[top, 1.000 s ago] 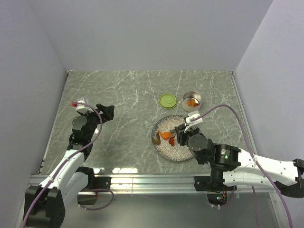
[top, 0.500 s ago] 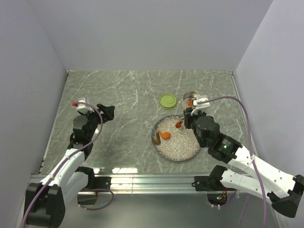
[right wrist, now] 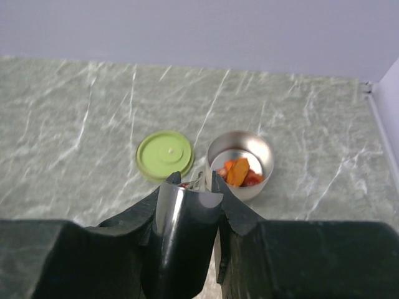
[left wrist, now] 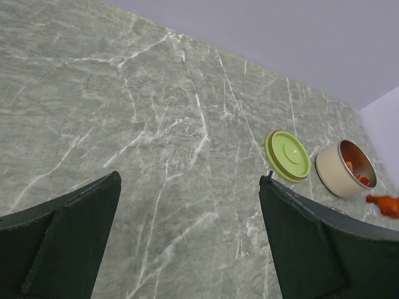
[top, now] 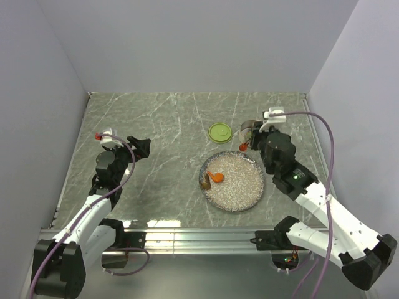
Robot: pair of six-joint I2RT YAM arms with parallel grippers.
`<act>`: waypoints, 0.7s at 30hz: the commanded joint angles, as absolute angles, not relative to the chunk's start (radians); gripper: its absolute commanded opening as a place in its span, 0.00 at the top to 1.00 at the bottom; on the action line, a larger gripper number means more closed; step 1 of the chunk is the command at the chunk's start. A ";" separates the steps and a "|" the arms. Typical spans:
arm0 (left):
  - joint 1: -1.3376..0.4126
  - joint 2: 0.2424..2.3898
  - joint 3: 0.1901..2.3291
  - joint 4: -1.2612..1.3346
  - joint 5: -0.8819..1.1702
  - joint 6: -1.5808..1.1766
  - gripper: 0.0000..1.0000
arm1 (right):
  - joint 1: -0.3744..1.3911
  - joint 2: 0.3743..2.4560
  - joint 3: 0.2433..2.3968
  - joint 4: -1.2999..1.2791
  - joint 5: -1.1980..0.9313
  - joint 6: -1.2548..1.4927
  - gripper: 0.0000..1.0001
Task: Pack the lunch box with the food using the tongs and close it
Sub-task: Place the food into the lunch box
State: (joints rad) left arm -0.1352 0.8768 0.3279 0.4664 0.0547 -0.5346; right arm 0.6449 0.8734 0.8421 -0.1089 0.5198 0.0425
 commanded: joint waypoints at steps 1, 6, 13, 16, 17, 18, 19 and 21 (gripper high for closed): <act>-0.140 0.877 0.360 0.511 0.060 -0.523 0.01 | 0.554 0.913 0.952 -0.012 0.434 0.011 0.78; -0.140 0.882 0.360 0.512 0.057 -0.523 0.01 | 0.434 1.006 1.035 -0.003 0.347 0.009 0.78; -0.140 0.885 0.360 0.514 0.057 -0.520 0.01 | 0.339 1.130 1.098 0.026 0.276 0.018 0.77; -0.140 0.887 0.360 0.515 0.060 -0.520 0.01 | 0.327 1.169 1.108 0.043 0.281 0.020 0.73; -0.140 0.885 0.360 0.515 0.058 -0.520 0.00 | 0.325 1.175 1.112 0.044 0.284 0.015 0.72; -0.140 0.885 0.360 0.517 0.058 -0.522 0.01 | 0.324 1.183 1.114 0.048 0.285 0.015 0.71; -0.140 0.887 0.360 0.517 0.060 -0.522 0.01 | 0.324 1.186 1.115 0.057 0.284 0.014 0.68; -0.140 0.888 0.360 0.518 0.061 -0.520 0.01 | 0.319 1.184 1.115 0.064 0.281 0.011 0.66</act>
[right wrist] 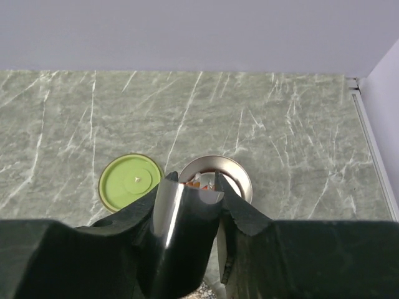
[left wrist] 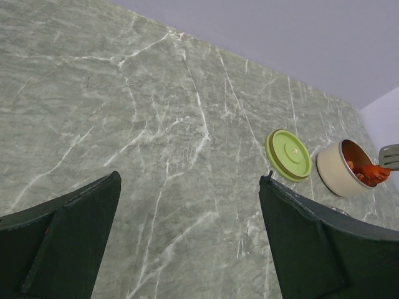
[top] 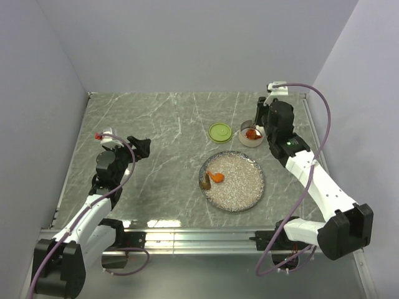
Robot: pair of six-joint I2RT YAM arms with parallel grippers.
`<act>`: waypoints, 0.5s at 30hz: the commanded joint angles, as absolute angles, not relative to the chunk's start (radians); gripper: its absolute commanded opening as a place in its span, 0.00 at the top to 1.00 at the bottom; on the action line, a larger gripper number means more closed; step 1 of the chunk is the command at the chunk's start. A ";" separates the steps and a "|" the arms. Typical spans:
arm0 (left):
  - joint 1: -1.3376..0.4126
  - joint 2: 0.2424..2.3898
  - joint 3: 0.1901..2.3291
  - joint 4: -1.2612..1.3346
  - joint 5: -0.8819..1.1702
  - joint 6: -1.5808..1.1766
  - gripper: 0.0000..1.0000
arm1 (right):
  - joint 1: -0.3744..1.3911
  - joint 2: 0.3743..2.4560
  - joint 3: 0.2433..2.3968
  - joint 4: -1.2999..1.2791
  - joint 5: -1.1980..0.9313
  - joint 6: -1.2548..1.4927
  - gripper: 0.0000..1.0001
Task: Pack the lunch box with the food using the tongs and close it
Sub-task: Place the food into the lunch box
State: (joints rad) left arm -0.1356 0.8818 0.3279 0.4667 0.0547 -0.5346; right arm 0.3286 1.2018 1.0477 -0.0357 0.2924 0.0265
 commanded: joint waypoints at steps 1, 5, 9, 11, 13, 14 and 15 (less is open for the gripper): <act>-0.140 0.890 0.360 0.520 0.060 -0.520 0.01 | 0.321 1.183 1.117 0.074 0.282 0.011 0.64; -0.140 0.893 0.361 0.522 0.064 -0.522 0.01 | 0.319 1.180 1.123 0.084 0.276 0.009 0.59; -0.140 0.891 0.360 0.522 0.064 -0.520 0.01 | 0.321 1.180 1.135 0.084 0.275 -0.020 0.56; -0.140 0.890 0.359 0.523 0.064 -0.520 0.00 | 0.321 1.174 1.129 0.090 0.275 -0.020 0.56; -0.140 0.893 0.360 0.523 0.064 -0.520 0.01 | 0.321 1.157 1.114 0.106 0.267 -0.020 0.56; -0.140 0.893 0.360 0.523 0.066 -0.520 0.01 | 0.321 1.151 1.108 0.110 0.265 -0.020 0.56; -0.140 0.894 0.360 0.525 0.066 -0.522 0.01 | 0.321 1.137 1.101 0.112 0.264 -0.020 0.56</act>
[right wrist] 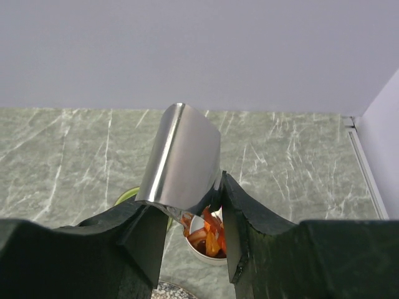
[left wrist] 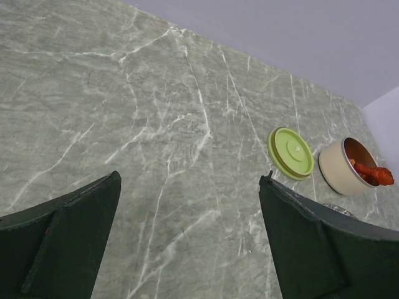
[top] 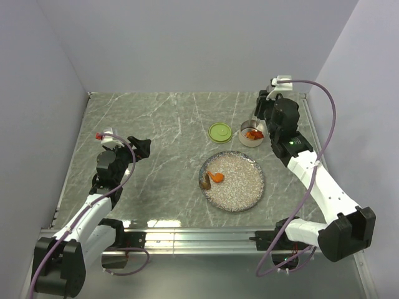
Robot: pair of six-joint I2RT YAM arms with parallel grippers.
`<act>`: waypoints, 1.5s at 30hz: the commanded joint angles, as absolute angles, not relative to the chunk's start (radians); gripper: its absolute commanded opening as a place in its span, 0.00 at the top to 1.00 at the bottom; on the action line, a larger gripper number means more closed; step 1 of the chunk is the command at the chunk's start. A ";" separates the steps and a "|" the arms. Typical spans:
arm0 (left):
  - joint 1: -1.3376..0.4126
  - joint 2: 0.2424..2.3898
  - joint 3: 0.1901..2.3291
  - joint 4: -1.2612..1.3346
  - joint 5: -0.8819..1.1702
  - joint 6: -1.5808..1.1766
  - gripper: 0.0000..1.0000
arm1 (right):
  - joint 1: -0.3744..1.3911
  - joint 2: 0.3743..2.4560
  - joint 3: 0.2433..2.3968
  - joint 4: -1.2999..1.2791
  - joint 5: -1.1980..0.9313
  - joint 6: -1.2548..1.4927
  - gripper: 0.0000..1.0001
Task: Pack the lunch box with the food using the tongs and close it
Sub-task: Place the food into the lunch box
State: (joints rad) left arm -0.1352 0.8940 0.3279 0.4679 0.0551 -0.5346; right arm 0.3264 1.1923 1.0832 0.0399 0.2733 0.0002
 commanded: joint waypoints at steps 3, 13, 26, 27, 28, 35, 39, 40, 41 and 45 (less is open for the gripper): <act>-0.140 0.894 0.360 0.525 0.067 -0.522 0.01 | 0.321 1.114 1.091 0.110 0.255 -0.018 0.56; -0.140 0.893 0.359 0.525 0.069 -0.522 0.01 | 0.350 1.037 1.002 0.072 0.350 0.032 0.58; -0.140 0.894 0.359 0.526 0.071 -0.520 0.00 | 0.351 0.994 0.896 -0.018 0.468 0.124 0.61; -0.140 0.893 0.359 0.526 0.069 -0.522 0.01 | 0.350 0.994 0.893 -0.023 0.471 0.129 0.61; -0.140 0.894 0.359 0.526 0.071 -0.520 0.01 | 0.351 0.993 0.884 -0.018 0.468 0.130 0.61; -0.140 0.891 0.359 0.526 0.069 -0.522 0.01 | 0.345 1.057 0.905 -0.003 0.480 0.115 0.61; -0.140 0.891 0.357 0.528 0.069 -0.522 0.01 | 0.336 1.106 0.925 0.044 0.469 0.098 0.61; -0.140 0.891 0.356 0.529 0.069 -0.522 0.00 | 0.334 1.117 0.939 0.049 0.466 0.097 0.61; -0.140 0.891 0.356 0.531 0.069 -0.520 0.01 | 0.333 1.136 0.946 0.055 0.468 0.094 0.61; -0.140 0.899 0.357 0.532 0.069 -0.522 0.01 | 0.325 1.184 0.991 0.078 0.474 0.063 0.62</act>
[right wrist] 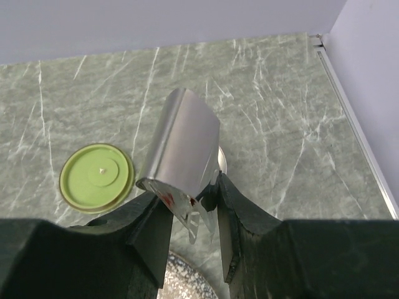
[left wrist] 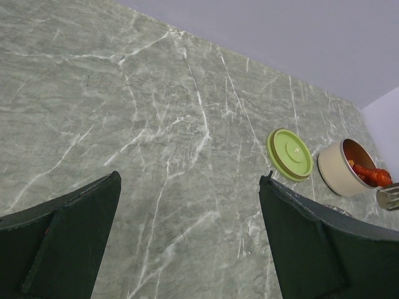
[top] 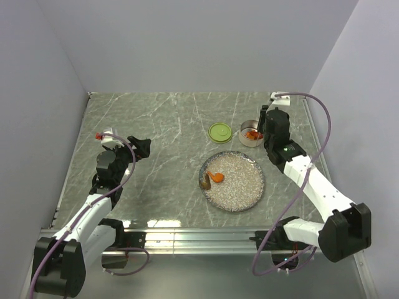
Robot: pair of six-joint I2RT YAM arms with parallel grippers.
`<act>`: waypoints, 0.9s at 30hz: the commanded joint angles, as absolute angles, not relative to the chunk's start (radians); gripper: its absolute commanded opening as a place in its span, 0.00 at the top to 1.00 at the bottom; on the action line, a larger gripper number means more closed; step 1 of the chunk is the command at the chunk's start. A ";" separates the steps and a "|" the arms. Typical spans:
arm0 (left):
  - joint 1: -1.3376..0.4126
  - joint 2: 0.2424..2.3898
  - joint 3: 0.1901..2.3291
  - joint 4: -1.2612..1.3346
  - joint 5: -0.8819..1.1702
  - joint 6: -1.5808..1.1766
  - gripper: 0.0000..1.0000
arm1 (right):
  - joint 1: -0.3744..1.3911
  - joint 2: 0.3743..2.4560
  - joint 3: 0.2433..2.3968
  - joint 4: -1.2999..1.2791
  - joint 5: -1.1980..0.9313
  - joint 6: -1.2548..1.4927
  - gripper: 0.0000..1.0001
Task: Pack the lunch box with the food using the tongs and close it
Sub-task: Place the food into the lunch box
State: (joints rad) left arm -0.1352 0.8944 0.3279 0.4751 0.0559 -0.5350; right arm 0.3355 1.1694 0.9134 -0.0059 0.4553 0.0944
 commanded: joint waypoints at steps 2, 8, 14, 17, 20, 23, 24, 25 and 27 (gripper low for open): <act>-0.140 0.902 0.357 0.535 0.069 -0.520 0.01 | 0.324 1.204 1.015 0.086 0.474 0.051 0.62; -0.140 0.908 0.357 0.540 0.069 -0.522 0.01 | 0.324 1.220 1.066 0.095 0.463 0.022 0.62; -0.140 0.907 0.357 0.540 0.071 -0.522 0.01 | 0.322 1.218 1.075 0.110 0.457 0.009 0.62; -0.140 0.905 0.354 0.540 0.068 -0.520 0.01 | 0.324 1.207 1.080 0.103 0.456 0.009 0.62; -0.140 0.907 0.354 0.540 0.071 -0.520 0.01 | 0.324 1.180 1.063 0.098 0.469 0.011 0.62; -0.140 0.907 0.354 0.541 0.069 -0.522 0.00 | 0.324 1.163 1.054 0.091 0.505 0.009 0.62; -0.140 0.907 0.354 0.541 0.071 -0.522 0.00 | 0.318 1.160 1.049 0.094 0.530 0.009 0.62; -0.140 0.905 0.354 0.541 0.071 -0.522 0.00 | 0.311 1.158 1.048 0.097 0.534 0.009 0.62; -0.140 0.904 0.351 0.543 0.074 -0.522 0.01 | 0.286 1.161 1.045 0.098 0.505 0.009 0.62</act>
